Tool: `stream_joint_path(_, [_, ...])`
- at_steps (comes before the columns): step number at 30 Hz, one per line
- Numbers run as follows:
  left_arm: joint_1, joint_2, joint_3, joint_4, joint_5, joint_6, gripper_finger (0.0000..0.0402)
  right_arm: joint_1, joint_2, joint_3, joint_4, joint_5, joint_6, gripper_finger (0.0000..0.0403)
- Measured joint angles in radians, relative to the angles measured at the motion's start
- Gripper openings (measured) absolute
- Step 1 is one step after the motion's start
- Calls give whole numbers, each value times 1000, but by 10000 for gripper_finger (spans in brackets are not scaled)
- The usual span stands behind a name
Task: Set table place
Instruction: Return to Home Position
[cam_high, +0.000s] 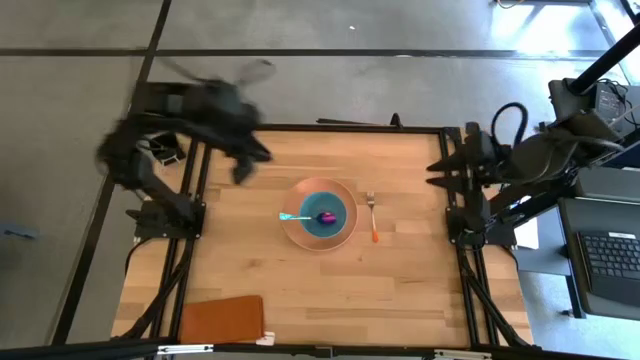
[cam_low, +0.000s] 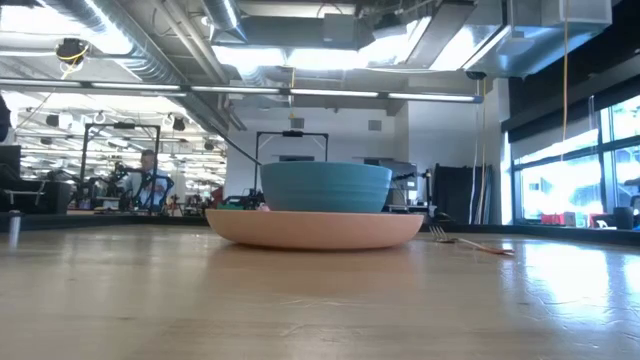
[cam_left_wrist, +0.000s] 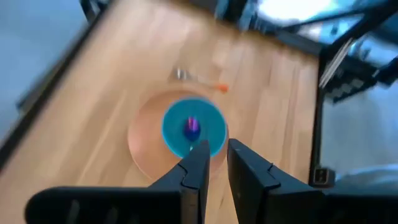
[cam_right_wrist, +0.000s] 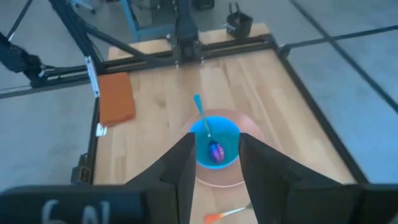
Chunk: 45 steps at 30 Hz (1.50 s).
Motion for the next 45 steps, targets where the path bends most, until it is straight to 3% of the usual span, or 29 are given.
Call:
stream_joint_path(7, [-22, -251, 0, -5, -149, -54, 37, -1, -82, -85, 1, 45, -26, 124])
stream_joint_path(10, [-22, -322, 0, -4, -269, -113, 32, -1, -142, -172, 1, 92, 13, 124])
stream_joint_path(13, [-22, -393, -1, -4, -283, -92, 26, -1, -237, -295, 25, 155, 79, 124])
stream_joint_path(16, [-22, -457, -6, -3, -269, -51, 20, -1, -353, -471, 151, 186, 77, 124])
stream_joint_path(22, [-22, -583, -109, 38, -258, -5, 10, -1, -614, -883, 606, 168, -30, 124])
stream_joint_path(27, [-29, -728, -324, 261, -121, 116, 2, -1, -833, -1199, 973, 164, -134, 124])
stream_joint_path(31, [-43, -854, -574, 434, -9, 145, 3, -1, -973, -1410, 1182, 161, -185, 124])
stream_joint_path(37, [-43, -1068, -969, 675, -7, 97, 17, -1, -1134, -1652, 1348, 159, -185, 124])
stream_joint_path(41, [-43, -1221, -1217, 904, -1, 68, 27, -1, -1211, -1741, 1449, 160, -204, 124])
stream_joint_path(45, [-43, -1350, -1444, 1031, 2, 3, 37, -1, -1269, -1812, 1449, 160, -203, 124])
